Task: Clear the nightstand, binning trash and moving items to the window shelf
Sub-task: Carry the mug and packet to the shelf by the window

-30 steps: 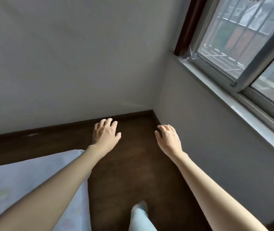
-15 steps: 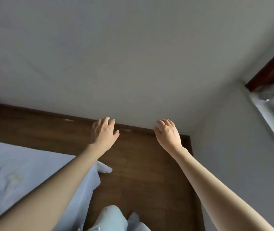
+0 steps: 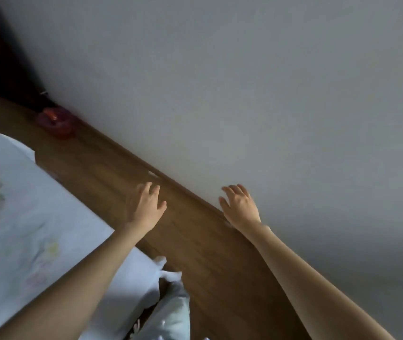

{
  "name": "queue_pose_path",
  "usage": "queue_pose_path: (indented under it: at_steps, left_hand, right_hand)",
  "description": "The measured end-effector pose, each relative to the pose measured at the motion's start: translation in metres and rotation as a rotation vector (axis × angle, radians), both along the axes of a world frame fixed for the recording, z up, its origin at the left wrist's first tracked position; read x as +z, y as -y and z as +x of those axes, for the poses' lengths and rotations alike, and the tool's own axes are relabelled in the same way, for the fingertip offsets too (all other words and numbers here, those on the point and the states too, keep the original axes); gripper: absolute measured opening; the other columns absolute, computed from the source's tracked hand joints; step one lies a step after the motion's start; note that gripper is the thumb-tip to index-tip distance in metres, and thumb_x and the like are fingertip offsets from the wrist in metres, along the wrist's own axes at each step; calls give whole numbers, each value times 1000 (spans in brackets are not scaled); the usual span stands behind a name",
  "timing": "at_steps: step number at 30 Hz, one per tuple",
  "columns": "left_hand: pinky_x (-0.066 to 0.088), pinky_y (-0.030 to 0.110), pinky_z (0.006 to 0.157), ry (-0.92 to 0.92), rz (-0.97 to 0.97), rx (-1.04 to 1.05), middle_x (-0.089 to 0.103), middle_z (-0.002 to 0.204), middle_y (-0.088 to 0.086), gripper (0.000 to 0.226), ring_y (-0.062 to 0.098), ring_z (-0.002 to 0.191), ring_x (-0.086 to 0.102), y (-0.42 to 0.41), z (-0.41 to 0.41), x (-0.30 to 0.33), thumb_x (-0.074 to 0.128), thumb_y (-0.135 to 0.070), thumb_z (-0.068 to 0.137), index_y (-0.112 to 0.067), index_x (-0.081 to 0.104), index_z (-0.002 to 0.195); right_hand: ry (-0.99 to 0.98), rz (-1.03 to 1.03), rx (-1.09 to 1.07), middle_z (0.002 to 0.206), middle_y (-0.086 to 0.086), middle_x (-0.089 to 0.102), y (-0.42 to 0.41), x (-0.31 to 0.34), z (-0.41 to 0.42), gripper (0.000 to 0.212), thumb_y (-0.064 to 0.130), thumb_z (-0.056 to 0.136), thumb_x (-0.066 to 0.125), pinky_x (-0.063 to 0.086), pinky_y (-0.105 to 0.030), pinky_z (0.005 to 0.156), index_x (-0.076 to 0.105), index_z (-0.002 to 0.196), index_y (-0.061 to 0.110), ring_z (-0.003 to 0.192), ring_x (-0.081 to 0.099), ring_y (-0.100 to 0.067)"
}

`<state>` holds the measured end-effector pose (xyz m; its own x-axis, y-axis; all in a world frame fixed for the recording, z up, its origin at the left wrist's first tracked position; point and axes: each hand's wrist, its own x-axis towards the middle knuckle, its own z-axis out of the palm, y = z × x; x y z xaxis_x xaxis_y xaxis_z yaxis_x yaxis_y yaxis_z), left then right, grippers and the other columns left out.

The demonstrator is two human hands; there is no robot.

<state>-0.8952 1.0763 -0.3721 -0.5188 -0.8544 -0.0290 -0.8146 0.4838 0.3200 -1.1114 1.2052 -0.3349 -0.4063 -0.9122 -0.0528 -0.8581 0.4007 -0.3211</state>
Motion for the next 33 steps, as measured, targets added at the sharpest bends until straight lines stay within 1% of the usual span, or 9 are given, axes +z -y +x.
queue_pose_path:
  at_steps: [2, 4, 9, 14, 20, 25, 27, 29, 33]
  left_hand:
    - [45, 49, 96, 11, 23, 56, 50, 133, 15, 51, 33, 123, 45, 27, 1, -1, 59, -35, 86, -7, 51, 128]
    - [46, 46, 95, 61, -24, 90, 52, 133, 12, 50, 30, 122, 48, 50, 2, 3, 56, -38, 87, -10, 51, 129]
    - [45, 43, 96, 106, -56, 183, 55, 131, 11, 51, 28, 121, 50, 108, 6, 11, 53, -41, 89, -11, 50, 130]
    - [44, 43, 94, 126, -20, 330, 54, 131, 13, 51, 30, 121, 50, 174, 2, 8, 54, -41, 89, -11, 50, 130]
    - [33, 45, 108, 111, 18, 551, 41, 143, 13, 53, 30, 133, 37, 269, -6, 0, 48, -40, 93, -12, 42, 137]
    - [29, 45, 110, 124, 37, 712, 38, 146, 12, 53, 30, 134, 35, 334, -10, 12, 46, -41, 94, -13, 40, 138]
    - [30, 45, 110, 115, 45, 773, 41, 145, 12, 51, 30, 133, 37, 353, -6, 17, 48, -39, 93, -12, 42, 136]
    - [32, 45, 108, 79, 37, 846, 46, 140, 13, 47, 32, 130, 41, 369, 2, 19, 51, -36, 92, -11, 48, 132]
    - [35, 45, 105, 64, 33, 965, 51, 136, 12, 42, 31, 126, 46, 400, 30, 19, 53, -36, 91, -12, 52, 125]
  right_hand:
    - [14, 30, 43, 138, -6, 49, 41, 1, -9, 42, 31, 97, 40, 32, -41, 109, 46, 134, 11, 137, 28, -27]
    - [16, 32, 97, 139, -5, 48, 81, 2, -13, 42, 31, 98, 39, 30, -42, 110, 45, 135, 12, 138, 26, -26]
    - [24, 33, 228, 137, -8, 51, 175, -3, -14, 41, 31, 98, 41, 29, -42, 111, 48, 133, 11, 136, 31, -29]
    - [13, 59, 419, 133, -7, 53, 275, -11, -11, 39, 30, 98, 39, 28, -40, 111, 49, 131, 12, 133, 36, -28]
    - [23, 60, 629, 132, -11, 54, 422, -22, -12, 41, 29, 97, 38, 30, -42, 112, 49, 131, 8, 130, 40, -31]
    - [26, 57, 770, 126, -10, 58, 524, -22, -1, 64, 45, 89, 15, 34, -42, 110, 51, 127, 9, 123, 47, -29]
    - [30, 80, 805, 126, -10, 58, 558, -23, 9, 54, 41, 93, 24, 35, -41, 109, 52, 126, 9, 123, 47, -29]
    - [52, 75, 854, 130, -10, 55, 586, -23, 21, 43, 33, 96, 36, 32, -42, 111, 50, 129, 9, 129, 42, -30]
    - [62, 54, 963, 139, -11, 49, 642, -22, 57, 42, 30, 99, 38, 23, -38, 116, 47, 134, 9, 136, 33, -28]
